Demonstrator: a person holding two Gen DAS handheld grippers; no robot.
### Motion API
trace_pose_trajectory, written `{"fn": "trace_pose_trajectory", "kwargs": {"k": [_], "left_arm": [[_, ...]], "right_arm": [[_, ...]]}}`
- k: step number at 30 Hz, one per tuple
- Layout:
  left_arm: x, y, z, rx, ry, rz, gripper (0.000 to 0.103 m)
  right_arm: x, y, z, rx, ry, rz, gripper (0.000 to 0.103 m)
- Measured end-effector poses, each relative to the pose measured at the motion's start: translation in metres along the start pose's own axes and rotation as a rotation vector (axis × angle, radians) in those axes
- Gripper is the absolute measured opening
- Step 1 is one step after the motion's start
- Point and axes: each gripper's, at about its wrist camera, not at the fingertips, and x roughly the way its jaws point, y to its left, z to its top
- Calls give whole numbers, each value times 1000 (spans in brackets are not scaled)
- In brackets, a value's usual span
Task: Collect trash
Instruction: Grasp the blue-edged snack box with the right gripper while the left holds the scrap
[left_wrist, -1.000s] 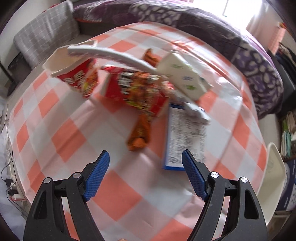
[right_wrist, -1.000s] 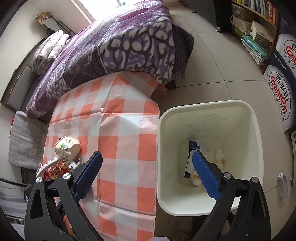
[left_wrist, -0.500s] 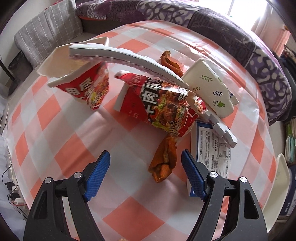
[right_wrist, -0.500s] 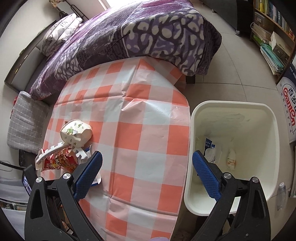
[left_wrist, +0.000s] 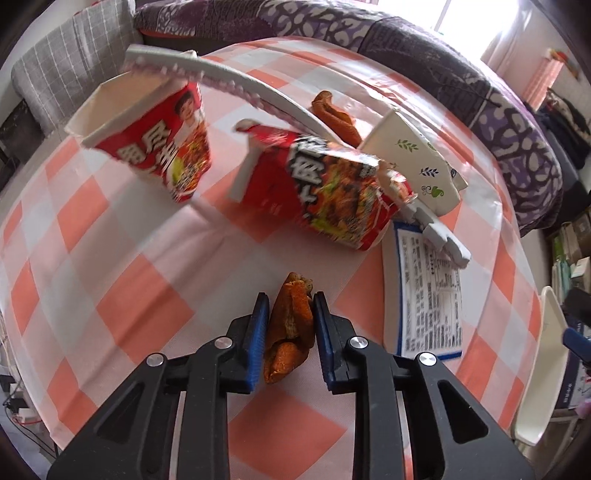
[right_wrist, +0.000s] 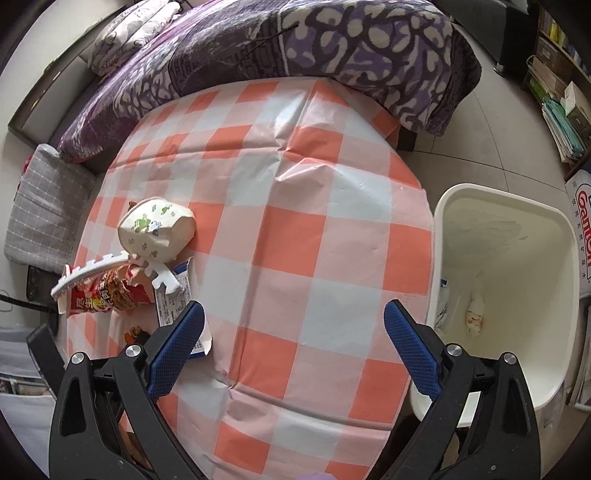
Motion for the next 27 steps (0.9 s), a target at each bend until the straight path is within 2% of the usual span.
{"fn": "trace_pose_trajectory", "kwargs": {"k": [4, 10, 15, 21, 27], "left_arm": [[-9, 21, -11, -30, -2, -34, 25], [-26, 55, -31, -66, -28, -15, 24], [-33, 82, -45, -105, -35, -9, 24], [-36, 95, -51, -127, -31, -14, 25], [-38, 98, -53, -125, -30, -15, 25]], "right_arm": [[18, 23, -9, -72, 39, -22, 94], [44, 58, -22, -160, 64, -14, 94], [62, 87, -31, -237, 64, -42, 94], [77, 115, -43, -319, 45, -104, 94], [78, 119, -45, -328, 43, -95, 94]]}}
